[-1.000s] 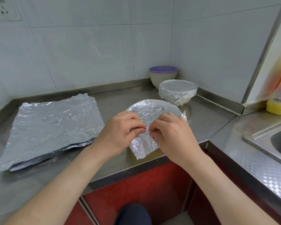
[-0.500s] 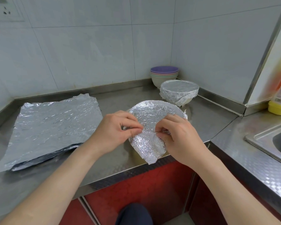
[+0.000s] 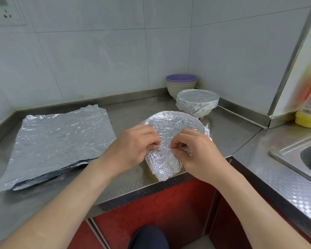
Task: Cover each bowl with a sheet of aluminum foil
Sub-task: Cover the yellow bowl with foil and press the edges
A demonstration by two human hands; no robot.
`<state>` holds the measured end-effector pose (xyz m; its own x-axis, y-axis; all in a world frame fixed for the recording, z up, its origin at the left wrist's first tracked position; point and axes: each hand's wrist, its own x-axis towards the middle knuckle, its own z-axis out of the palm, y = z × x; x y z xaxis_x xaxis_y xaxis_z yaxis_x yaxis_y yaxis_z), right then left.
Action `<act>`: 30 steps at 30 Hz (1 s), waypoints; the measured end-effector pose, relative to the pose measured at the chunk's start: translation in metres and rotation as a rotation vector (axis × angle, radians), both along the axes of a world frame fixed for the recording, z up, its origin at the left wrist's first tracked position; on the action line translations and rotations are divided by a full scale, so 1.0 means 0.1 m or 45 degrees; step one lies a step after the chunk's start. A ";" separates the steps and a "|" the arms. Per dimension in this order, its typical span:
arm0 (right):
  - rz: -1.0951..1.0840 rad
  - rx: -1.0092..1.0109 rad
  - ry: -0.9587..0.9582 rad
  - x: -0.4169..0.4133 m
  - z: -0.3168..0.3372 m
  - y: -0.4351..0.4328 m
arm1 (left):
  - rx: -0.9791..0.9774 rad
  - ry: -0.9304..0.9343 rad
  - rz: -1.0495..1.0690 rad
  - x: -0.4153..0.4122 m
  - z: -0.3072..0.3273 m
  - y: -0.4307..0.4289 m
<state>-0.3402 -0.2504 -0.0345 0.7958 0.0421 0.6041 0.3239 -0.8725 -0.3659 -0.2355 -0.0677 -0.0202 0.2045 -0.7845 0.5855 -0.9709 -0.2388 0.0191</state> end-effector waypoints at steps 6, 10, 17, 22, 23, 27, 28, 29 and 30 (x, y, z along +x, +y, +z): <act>-0.073 -0.010 0.024 -0.03 0.10 0.06 | -0.135 0.308 0.039 -0.04 0.10 0.02; -0.149 -0.098 0.009 0.04 0.09 0.13 | -0.069 0.262 -0.007 -0.07 0.05 -0.05; -0.304 -0.326 -0.089 0.11 0.03 0.15 | -0.067 -0.074 0.015 -0.11 -0.04 -0.12; -0.155 -0.143 -0.001 0.03 0.06 0.16 | -0.074 -0.071 -0.005 -0.06 -0.07 -0.05; -0.136 -0.119 0.031 0.00 0.07 0.12 | -0.073 -0.050 0.001 -0.03 -0.06 -0.03; -0.156 -0.071 0.023 -0.11 0.13 -0.05 | -0.196 0.190 0.085 0.06 0.02 0.12; -0.156 -0.068 0.031 -0.11 0.13 -0.07 | -0.253 0.291 0.108 0.04 0.04 0.15; -0.144 -0.072 0.038 -0.10 0.13 -0.08 | -0.289 0.354 0.118 0.03 0.05 0.15; -0.129 -0.073 0.040 -0.09 0.12 -0.07 | -0.287 0.385 0.115 -0.01 0.06 0.13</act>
<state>-0.3491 -0.2579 -0.0222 0.8162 -0.0055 0.5777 0.2223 -0.9200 -0.3228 -0.2362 -0.0544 -0.0144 0.4567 -0.6139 0.6439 -0.8887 -0.2806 0.3627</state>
